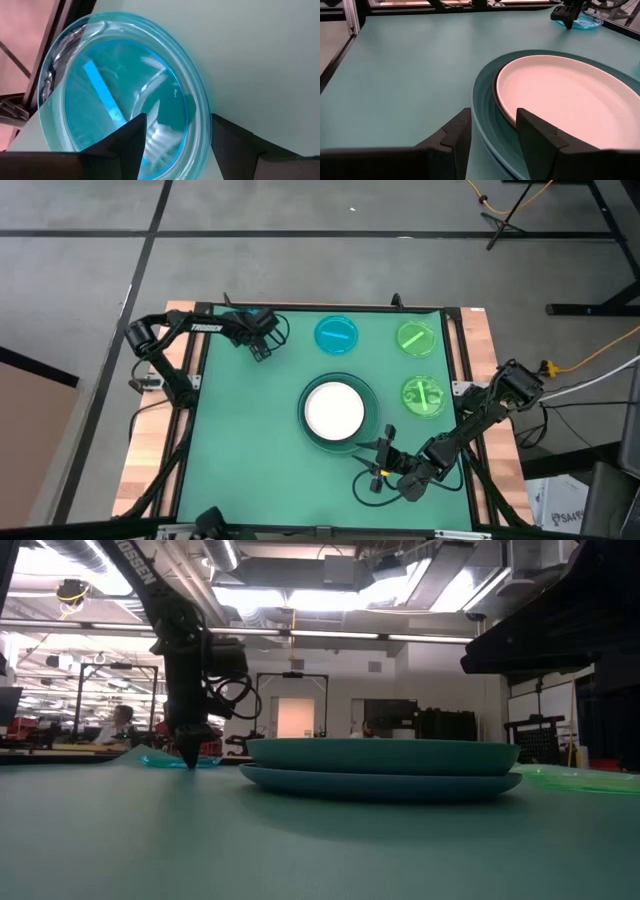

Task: Stack plastic plates
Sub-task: Stack the left blue transparent plate on top of the white plate

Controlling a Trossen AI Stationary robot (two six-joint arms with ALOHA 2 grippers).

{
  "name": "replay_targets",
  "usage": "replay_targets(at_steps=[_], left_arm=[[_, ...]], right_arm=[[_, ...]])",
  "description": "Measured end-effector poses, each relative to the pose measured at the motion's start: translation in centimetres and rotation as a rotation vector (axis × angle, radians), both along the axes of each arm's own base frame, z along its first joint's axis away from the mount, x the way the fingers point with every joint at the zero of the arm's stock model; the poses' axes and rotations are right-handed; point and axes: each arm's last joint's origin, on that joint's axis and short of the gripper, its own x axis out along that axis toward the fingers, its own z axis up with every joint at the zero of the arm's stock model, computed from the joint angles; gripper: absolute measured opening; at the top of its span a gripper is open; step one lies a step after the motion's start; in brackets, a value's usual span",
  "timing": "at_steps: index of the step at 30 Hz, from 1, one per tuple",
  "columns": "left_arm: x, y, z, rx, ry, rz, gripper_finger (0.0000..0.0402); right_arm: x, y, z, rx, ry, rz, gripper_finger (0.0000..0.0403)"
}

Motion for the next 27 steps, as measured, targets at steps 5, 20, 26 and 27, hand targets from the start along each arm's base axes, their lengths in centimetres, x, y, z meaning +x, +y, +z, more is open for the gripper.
replay_targets(at_steps=[5,20,26,27], left_arm=[[-0.6,0.7,0.0,-0.003,0.003,0.017,0.0188],[-0.6,0.6,-0.1,-0.022,0.011,-0.008,0.0043],[0.2,-0.3,-0.1,-0.016,0.018,-0.054,0.0004],[0.4,-0.5,-0.1,-0.015,0.020,-0.064,0.0003]], right_arm=[[0.0,0.0,0.0,0.008,-0.002,-0.003,0.0147],[0.0,0.0,0.1,0.032,-0.014,-0.010,0.0147],[0.1,0.1,0.2,0.049,-0.029,-0.011,0.0147],[0.1,0.1,0.2,0.051,-0.029,-0.011,0.0147]])
